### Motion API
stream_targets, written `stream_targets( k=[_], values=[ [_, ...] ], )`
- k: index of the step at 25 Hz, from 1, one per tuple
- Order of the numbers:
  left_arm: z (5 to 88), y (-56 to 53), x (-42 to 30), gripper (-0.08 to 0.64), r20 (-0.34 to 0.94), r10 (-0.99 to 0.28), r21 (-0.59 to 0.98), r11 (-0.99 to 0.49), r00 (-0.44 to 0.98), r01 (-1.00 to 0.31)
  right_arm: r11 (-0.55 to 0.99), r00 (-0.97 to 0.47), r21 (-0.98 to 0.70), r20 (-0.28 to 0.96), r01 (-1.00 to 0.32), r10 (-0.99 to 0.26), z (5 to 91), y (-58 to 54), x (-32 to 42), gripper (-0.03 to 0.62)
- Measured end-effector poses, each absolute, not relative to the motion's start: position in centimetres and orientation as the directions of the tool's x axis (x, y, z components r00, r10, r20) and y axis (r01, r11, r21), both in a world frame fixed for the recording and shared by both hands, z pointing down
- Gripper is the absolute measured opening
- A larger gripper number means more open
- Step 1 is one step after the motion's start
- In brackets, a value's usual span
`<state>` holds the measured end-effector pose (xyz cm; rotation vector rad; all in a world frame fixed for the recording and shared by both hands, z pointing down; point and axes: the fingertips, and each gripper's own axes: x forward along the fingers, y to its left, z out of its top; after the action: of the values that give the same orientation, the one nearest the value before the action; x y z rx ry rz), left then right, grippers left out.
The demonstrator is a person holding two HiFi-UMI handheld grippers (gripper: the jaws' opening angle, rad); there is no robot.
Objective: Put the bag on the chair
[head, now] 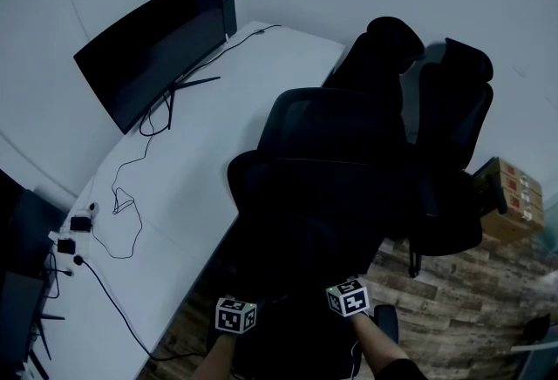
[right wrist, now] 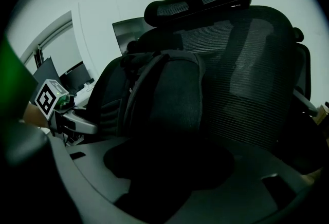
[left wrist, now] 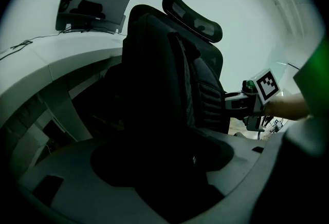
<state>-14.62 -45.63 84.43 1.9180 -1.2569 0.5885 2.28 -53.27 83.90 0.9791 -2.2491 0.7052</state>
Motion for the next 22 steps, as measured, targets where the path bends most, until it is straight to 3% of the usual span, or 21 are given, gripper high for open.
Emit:
stream_targets(
  k=[22],
  values=[
    [82.5, -44.2, -15.2, 0.368, 0.708, -0.588, 0.319, -0.228, 0.391, -0.920, 0.484, -0.432, -0.164, 0.740, -0.860, -0.516, 84.1, -52.8, 6.4, 0.252]
  ],
)
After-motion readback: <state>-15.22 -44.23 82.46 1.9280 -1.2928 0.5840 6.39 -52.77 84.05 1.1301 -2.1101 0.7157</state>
